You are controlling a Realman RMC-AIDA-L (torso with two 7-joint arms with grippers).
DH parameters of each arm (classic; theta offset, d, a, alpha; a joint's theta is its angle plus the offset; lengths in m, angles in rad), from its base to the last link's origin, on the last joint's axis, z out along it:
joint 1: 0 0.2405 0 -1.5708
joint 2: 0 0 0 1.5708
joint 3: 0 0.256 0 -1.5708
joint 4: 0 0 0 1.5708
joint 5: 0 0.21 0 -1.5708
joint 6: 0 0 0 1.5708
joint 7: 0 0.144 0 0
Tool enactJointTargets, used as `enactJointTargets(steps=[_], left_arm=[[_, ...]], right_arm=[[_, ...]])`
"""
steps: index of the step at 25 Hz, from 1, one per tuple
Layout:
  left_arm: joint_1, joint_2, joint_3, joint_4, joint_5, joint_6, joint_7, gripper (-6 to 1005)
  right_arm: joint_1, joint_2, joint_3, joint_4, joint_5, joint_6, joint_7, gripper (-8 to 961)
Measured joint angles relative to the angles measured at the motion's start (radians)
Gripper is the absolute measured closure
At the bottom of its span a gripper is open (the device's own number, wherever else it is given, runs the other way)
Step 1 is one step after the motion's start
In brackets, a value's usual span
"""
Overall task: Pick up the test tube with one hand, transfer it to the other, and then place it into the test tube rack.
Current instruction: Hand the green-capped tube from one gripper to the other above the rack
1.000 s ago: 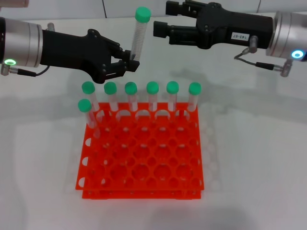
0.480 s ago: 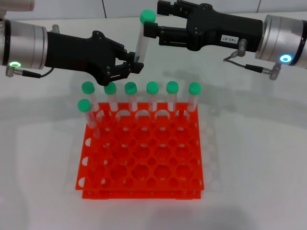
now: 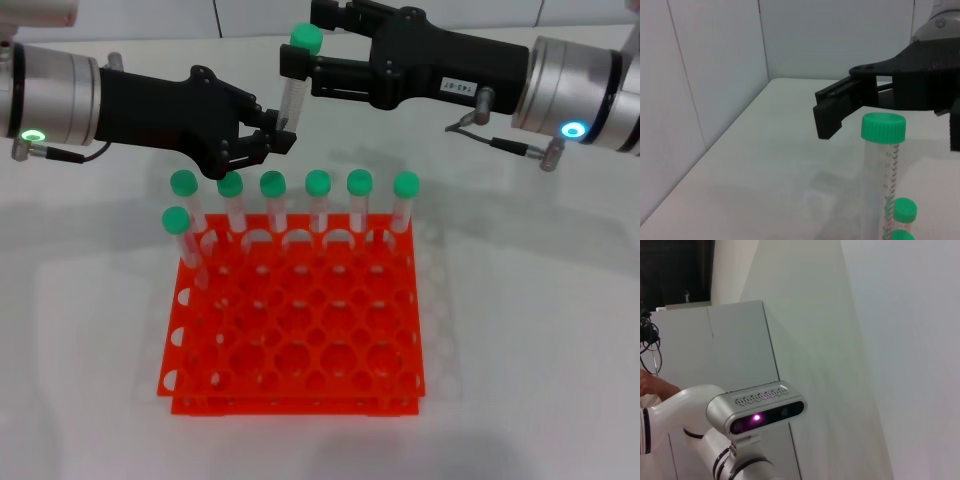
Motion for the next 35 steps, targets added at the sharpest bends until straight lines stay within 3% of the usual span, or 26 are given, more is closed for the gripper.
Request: enactJointTargets(steps=[21, 24, 35], left_arm=[[0.000, -0.012, 0.000, -0.001, 0.007, -0.017, 0.023, 783], [0.000, -0.012, 0.000, -0.001, 0.007, -0.015, 0.024, 781], [0.005, -0.012, 0.000, -0.002, 0.008, -0.008, 0.028, 777]], right_arm=[[0.002, 0.000, -0.092, 0.002, 0.084, 0.056, -0.056, 218], [0.003, 0.000, -0.095, 0.002, 0.085, 0.056, -0.056, 422], [0.000, 0.000, -0.112, 0.002, 0.097, 0.051, -0.062, 680]])
